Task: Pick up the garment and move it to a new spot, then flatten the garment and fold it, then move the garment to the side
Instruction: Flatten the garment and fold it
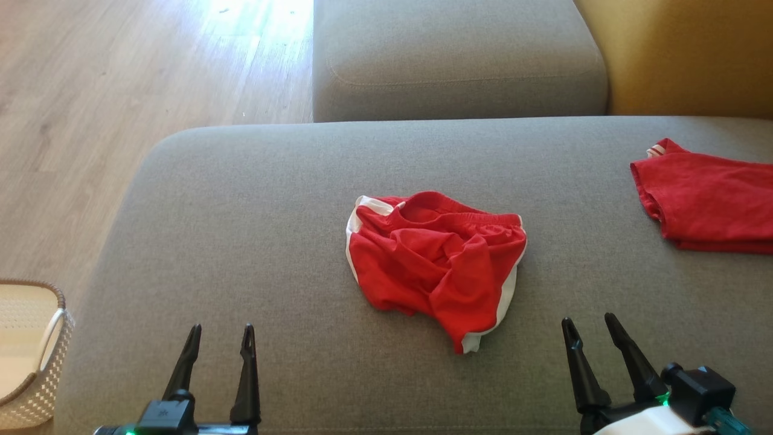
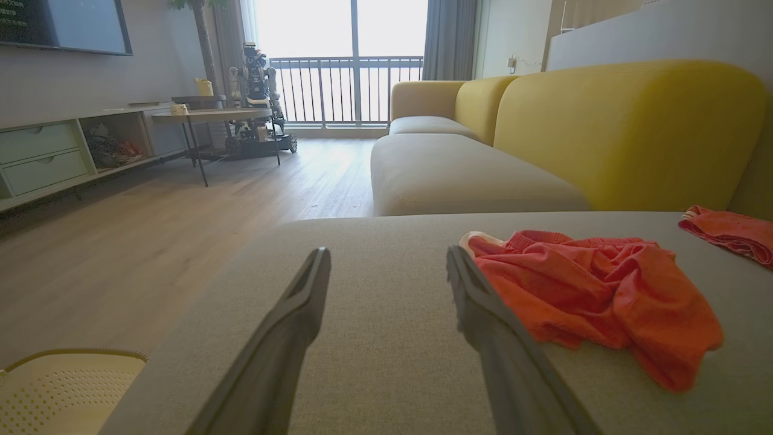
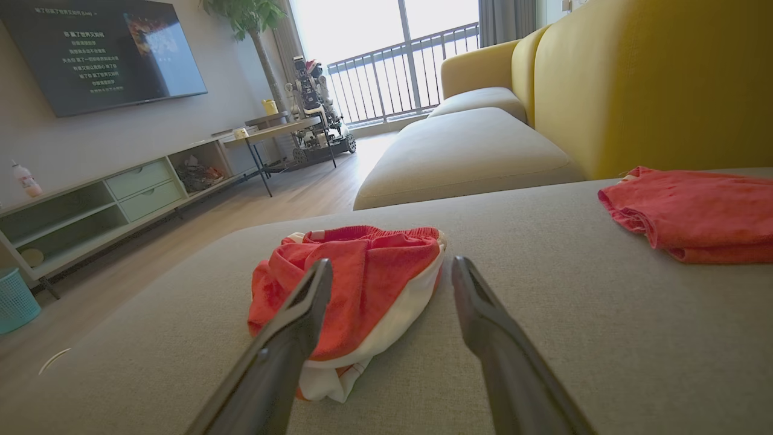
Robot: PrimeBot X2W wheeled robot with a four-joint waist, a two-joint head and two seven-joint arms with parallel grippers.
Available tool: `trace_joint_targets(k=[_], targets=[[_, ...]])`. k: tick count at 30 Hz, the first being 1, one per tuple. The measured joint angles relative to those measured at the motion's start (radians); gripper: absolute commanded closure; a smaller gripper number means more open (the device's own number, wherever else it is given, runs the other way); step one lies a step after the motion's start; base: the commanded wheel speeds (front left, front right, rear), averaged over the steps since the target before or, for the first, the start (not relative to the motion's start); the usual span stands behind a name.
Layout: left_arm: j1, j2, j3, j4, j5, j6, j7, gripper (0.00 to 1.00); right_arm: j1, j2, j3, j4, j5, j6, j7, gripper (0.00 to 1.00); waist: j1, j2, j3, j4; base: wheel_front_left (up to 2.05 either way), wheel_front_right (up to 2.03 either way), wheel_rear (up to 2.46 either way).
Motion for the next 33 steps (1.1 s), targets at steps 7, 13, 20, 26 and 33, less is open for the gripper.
trace_joint_targets(k=[7,13,20,26,33], targets=[[0.002,-0.001,-0.003,0.008,0.006,0.000,0.000,0.00,0.001,0.000,0.000,-0.001,-0.008,0.000,0.000,0.00,0.0000,0.0000,-0.010,0.007,0.00,0.00,0.00],[0.003,-0.001,-0.003,0.010,0.006,0.000,0.000,0.00,0.001,0.000,0.002,-0.001,-0.008,0.000,0.000,0.00,0.0000,0.0000,-0.016,0.010,0.00,0.00,0.00],[0.004,-0.002,-0.006,0.009,0.007,-0.001,0.000,0.00,0.002,0.000,0.003,-0.001,-0.008,0.000,0.000,0.00,0.0000,0.0000,-0.012,0.007,0.00,0.00,0.00],[-0.006,-0.002,-0.011,0.028,-0.005,-0.049,0.000,0.00,0.001,0.000,0.023,-0.001,-0.008,0.000,0.000,0.00,0.0000,0.0000,0.001,-0.007,0.00,0.00,0.00],[-0.244,0.006,-0.076,0.187,-0.055,-0.186,0.031,0.00,-0.007,0.000,0.048,-0.007,-0.040,0.000,0.000,0.00,0.0000,0.0000,0.043,-0.071,0.00,0.00,0.00]])
